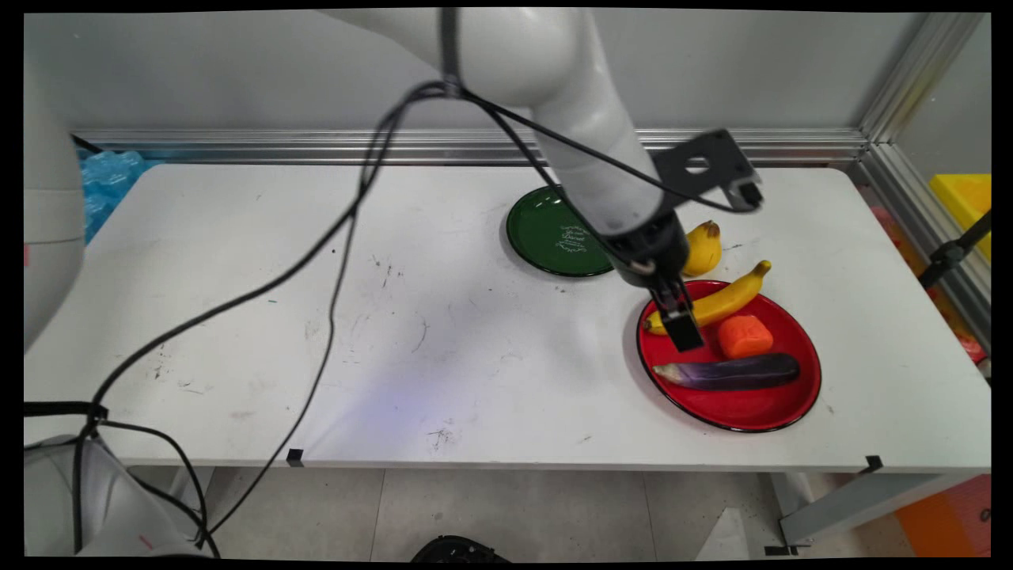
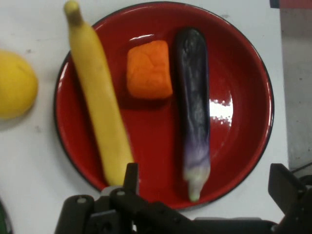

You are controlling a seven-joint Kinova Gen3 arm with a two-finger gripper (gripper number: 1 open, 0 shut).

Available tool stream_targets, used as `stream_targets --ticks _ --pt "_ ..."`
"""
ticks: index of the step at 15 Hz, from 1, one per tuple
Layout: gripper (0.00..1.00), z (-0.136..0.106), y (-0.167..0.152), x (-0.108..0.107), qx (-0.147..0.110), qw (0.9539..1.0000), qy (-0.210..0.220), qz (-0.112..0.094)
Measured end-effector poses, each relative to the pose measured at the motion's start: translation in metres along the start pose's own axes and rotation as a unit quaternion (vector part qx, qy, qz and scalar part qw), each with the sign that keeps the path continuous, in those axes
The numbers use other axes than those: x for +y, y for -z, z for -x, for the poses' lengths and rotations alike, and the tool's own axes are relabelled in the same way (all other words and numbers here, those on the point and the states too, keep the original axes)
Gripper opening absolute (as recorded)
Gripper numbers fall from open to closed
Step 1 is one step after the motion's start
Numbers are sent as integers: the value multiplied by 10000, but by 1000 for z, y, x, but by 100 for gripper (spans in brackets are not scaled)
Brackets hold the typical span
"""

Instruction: Pick up the eggplant from the red plate

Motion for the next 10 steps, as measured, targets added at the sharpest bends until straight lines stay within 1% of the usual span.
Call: stream_targets --ticks 3,10 --pt "100 -14 -27 7 -134 9999 -41 -27" --pt "100 -31 -79 16 -461 9989 10 -97"
